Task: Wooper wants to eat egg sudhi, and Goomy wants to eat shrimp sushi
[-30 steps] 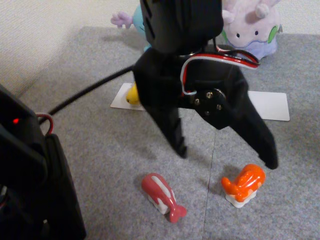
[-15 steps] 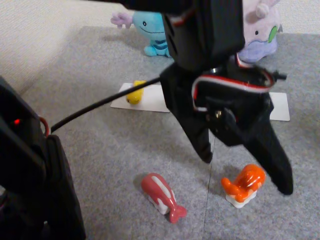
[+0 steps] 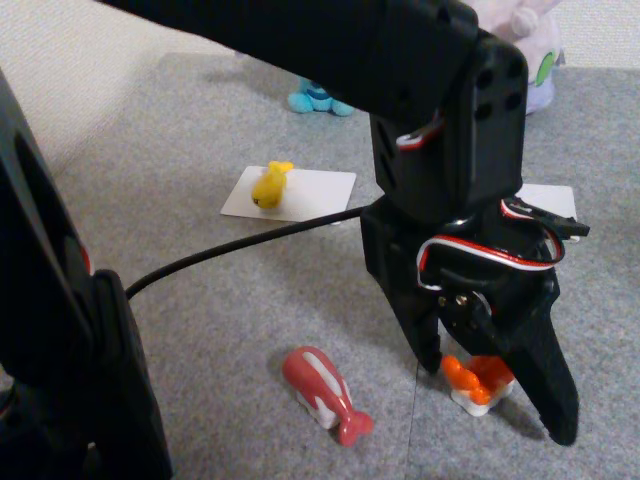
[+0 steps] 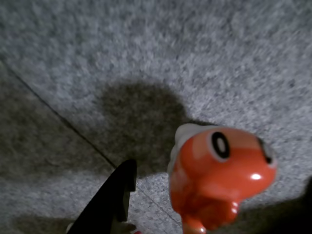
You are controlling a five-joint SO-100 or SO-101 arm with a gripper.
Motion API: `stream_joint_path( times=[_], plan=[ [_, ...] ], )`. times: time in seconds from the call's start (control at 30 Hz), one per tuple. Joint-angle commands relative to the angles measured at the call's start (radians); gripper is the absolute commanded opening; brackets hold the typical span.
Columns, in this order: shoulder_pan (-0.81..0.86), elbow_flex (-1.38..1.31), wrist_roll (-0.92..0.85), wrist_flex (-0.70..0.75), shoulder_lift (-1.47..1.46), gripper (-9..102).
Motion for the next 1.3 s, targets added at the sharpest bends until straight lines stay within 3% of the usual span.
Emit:
stream_joint_path(
  times=[0.0,0.67,0.83,1.03,1.27],
  plan=[
    [-0.015,-0.021,0.006,-0.012,0.003,30],
    [-0.032,-0.017,0.032,-0.058,-0.011,6],
    [-0.048,-0.021,0.018,-0.032,0.005,6],
    [-0.118,-0.037,0.020,0.080,0.041,6],
    [-0.195,-0.167,0.032,0.305,0.198,6]
  ],
)
